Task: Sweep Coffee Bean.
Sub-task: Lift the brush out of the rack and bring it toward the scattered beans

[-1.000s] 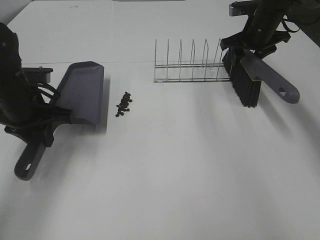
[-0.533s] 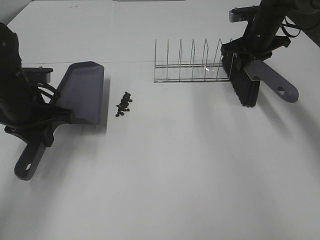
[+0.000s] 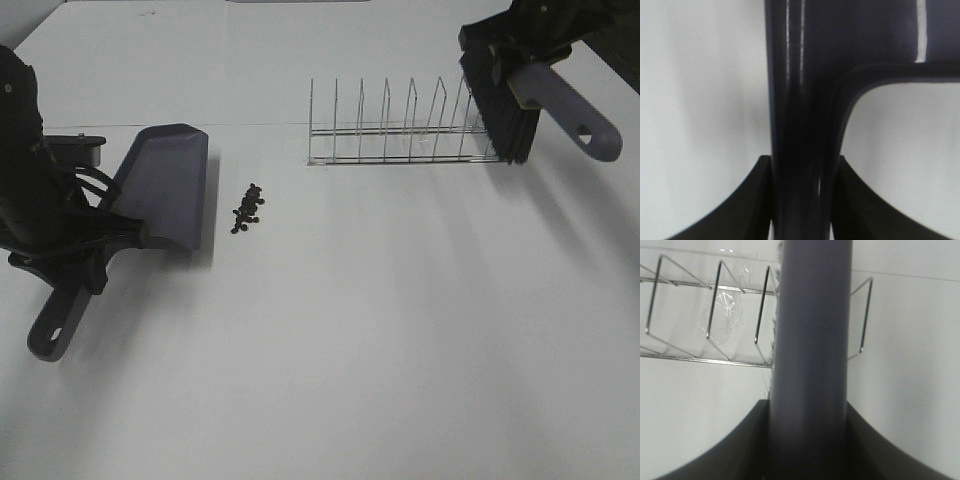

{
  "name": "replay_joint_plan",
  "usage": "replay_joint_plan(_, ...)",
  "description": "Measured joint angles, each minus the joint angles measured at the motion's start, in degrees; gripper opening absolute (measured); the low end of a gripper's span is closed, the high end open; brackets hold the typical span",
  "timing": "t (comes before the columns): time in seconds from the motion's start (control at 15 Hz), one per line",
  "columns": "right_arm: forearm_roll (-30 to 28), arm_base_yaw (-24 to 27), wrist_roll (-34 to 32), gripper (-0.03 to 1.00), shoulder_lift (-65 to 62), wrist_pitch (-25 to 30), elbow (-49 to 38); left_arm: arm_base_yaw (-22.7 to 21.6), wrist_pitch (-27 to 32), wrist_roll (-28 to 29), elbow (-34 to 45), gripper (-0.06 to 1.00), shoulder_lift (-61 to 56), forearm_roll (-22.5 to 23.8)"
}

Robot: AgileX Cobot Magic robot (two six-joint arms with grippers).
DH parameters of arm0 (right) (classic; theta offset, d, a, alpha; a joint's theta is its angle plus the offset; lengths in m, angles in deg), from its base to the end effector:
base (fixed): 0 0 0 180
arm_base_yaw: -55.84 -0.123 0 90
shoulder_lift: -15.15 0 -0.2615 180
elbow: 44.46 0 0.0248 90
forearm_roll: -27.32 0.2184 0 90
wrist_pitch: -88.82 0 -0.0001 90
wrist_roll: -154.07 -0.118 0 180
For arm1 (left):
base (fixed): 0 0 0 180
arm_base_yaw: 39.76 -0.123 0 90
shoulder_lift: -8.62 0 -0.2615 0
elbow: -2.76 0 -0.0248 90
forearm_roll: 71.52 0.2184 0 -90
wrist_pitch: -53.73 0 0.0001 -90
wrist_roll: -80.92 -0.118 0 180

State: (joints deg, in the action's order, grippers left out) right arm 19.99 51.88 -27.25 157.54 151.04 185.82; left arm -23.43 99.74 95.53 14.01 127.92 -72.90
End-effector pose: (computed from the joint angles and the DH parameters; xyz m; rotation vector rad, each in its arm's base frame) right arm 0.4772 0.0197 0.1938 -0.1073 2.6832 -0.1421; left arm 0.3037 -0.0911 0.1101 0.0213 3.0880 -0.0513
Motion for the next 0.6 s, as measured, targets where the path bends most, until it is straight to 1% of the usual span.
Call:
replay_joint_plan(0.13,0.0,-0.1,-1.0,0.28,-3.3,3.1,0.0,0.0,0.3,0.0,0.0,0.27,0.0,-0.1)
replay_joint_plan(0.2,0.2,-0.1,-1.4,0.28,-4.7,5.5,0.0,0.0,0.5,0.0,0.0,0.27,0.0,-0.1)
replay_joint_plan(0.27,0.6,-0.1,-2.2,0.28,-5.9,7.4,0.0,0.0,1.8,0.0,0.0,0.27,0.0,0.2)
replay_joint_plan(0.47,0.5,-0.6,-4.3,0.28,-6.9,7.8,-0.3,0.0,3.7,0.2,0.0,0.27,0.0,0.6)
replay_joint_plan(0.6,0.3,-3.7,-4.4,0.28,-6.9,8.2,-2.6,0.7,3.7,1.2,0.0,0.27,0.0,1.4)
